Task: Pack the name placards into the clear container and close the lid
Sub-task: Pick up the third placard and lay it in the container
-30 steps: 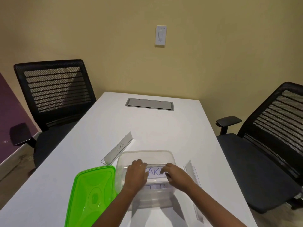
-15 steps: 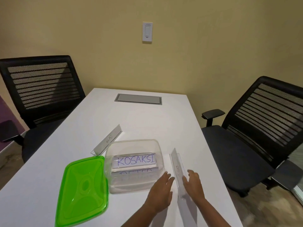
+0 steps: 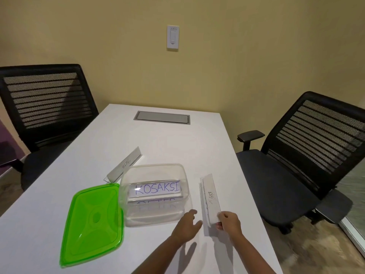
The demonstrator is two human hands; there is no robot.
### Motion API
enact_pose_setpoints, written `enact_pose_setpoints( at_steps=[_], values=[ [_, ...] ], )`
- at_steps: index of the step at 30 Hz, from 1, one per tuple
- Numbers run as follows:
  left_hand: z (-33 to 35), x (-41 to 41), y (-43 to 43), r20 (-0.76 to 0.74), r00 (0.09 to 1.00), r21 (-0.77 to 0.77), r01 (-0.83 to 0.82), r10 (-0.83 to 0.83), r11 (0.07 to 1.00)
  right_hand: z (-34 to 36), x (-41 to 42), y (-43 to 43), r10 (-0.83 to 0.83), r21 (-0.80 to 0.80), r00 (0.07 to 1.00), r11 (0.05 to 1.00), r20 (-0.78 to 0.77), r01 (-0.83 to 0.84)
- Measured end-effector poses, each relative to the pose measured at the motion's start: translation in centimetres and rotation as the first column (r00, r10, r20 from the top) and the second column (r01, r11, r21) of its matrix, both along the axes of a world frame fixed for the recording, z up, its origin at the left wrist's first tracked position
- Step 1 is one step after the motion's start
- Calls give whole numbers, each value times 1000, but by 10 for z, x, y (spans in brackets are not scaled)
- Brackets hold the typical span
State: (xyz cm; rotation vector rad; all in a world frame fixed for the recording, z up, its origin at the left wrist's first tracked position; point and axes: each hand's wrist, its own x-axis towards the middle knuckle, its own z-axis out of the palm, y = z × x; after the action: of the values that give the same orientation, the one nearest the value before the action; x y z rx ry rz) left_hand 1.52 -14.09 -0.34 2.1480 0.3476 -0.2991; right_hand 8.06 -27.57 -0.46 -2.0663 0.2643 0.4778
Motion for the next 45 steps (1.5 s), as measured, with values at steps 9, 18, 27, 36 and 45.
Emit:
enact_pose_setpoints(
  at_steps=[9,18,27,36,45],
  values=[
    [21,10,-4,-256,937,-570,-345,238,745,33,-39,12,-35,490,979,862,-201,132],
    [47,11,7,-194,926,-645,-370,325,669,51,-43,12,95,416,990,908,-105,-43],
    [69,16,10,-209,860,-664,-474,465,578,79,-31,31,424,-78,875,905,234,-418],
    [81,14,11,-257,823,-681,-526,506,509,89,-34,49,510,-141,827,860,236,-490],
    [86,11,55,-29,894,-416,-416,446,808,105,-18,45,488,359,872,821,-38,-444]
  ],
)
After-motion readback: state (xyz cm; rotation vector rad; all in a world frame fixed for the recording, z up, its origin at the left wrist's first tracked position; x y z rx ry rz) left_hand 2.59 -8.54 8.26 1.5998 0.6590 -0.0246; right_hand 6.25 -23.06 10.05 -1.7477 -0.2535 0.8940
